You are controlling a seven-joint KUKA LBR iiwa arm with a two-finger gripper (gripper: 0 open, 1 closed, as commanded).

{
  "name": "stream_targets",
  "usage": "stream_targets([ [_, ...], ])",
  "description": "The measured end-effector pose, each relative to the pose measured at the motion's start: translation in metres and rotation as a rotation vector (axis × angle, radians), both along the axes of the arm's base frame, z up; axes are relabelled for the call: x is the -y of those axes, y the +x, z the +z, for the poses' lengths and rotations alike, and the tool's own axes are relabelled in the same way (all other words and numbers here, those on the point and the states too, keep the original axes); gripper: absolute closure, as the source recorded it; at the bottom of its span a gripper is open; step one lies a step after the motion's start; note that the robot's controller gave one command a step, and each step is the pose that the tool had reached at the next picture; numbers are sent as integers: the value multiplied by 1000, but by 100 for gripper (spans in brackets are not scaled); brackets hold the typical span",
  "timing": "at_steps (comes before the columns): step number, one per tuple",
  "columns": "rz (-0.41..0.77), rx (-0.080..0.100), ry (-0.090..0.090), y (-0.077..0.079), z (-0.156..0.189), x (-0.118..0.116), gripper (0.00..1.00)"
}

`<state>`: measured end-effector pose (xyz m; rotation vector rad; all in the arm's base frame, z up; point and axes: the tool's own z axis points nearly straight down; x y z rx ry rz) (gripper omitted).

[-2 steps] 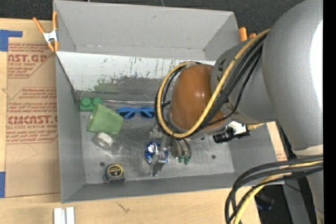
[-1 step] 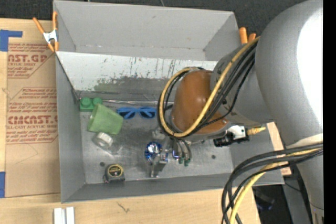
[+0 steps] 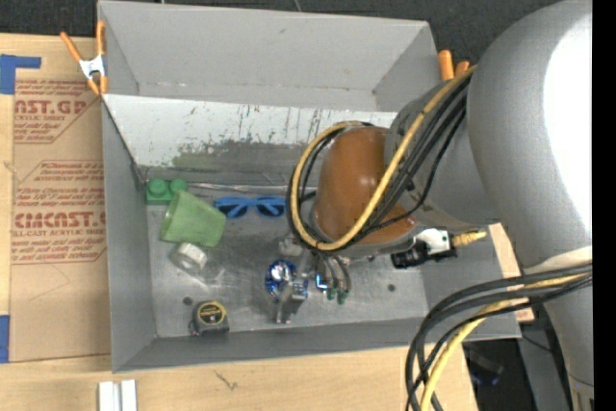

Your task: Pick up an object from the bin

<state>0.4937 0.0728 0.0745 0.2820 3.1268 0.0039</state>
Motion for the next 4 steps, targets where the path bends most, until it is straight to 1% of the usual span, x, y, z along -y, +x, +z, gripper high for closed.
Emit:
stream_targets([
  [1,-2,14,1,4,3,0,100],
  [2,-1,3,0,5,7,0,100],
  [3,0,-2,-1,5,9,-1,100],
  [4,1,-1,-1,5,31,-2,100],
])
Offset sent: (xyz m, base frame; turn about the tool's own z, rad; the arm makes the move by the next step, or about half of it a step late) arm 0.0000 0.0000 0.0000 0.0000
